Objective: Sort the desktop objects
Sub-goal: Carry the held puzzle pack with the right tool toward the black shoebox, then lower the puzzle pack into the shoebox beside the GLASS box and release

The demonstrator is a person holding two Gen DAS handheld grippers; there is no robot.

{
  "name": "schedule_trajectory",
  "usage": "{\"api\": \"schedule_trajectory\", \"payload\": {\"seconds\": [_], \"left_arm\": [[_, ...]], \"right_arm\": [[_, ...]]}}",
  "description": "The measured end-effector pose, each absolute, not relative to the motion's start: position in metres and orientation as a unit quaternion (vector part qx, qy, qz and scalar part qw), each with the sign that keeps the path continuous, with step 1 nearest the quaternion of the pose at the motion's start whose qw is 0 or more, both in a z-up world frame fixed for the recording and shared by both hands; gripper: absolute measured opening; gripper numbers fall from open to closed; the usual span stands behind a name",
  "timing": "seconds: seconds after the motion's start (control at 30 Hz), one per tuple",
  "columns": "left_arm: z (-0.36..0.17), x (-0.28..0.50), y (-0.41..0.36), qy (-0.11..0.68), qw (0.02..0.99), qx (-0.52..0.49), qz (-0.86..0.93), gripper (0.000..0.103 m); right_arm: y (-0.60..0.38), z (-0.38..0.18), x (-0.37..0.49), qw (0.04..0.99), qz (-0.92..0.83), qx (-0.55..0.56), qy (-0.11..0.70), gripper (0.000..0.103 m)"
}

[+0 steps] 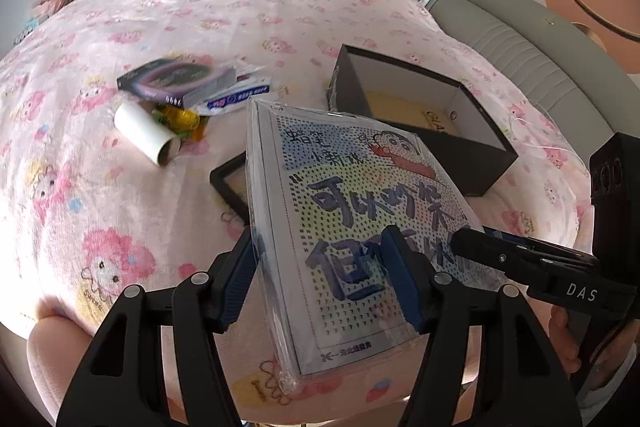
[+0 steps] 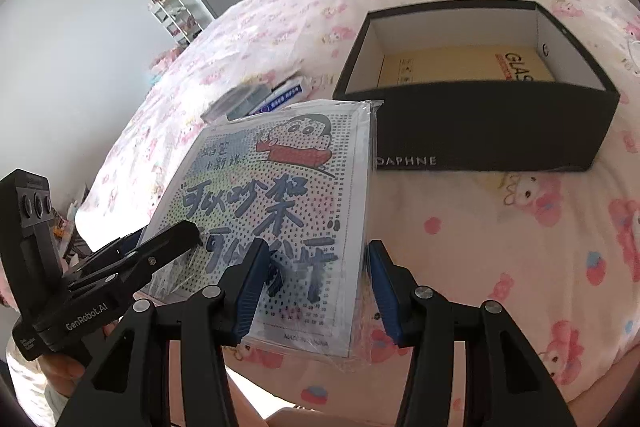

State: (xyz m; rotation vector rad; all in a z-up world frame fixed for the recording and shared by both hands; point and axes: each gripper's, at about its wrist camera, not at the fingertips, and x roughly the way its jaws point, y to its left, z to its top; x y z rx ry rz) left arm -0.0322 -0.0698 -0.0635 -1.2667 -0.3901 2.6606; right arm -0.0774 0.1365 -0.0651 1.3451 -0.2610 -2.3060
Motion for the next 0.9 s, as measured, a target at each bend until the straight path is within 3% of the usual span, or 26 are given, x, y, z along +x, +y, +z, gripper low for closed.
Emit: {"api": "schedule_trajectory", "payload": {"seconds": [0.53,0.9], "left_arm": [[-0.028,-0.055,-0.021,-0.101,0.121,-0.399,0.903,0.063],[-0.025,-0.121,0.025,-0.102,0.171,-0.39,0.899,0.063]], "right_arm": [[0.18,-0.032,-0.08,0.194,-0.867,0.443,-0.119,0.046],[0.227,-0.016,-0.106,0.152,-0.884,0.428,-0.112,0.046]]}}
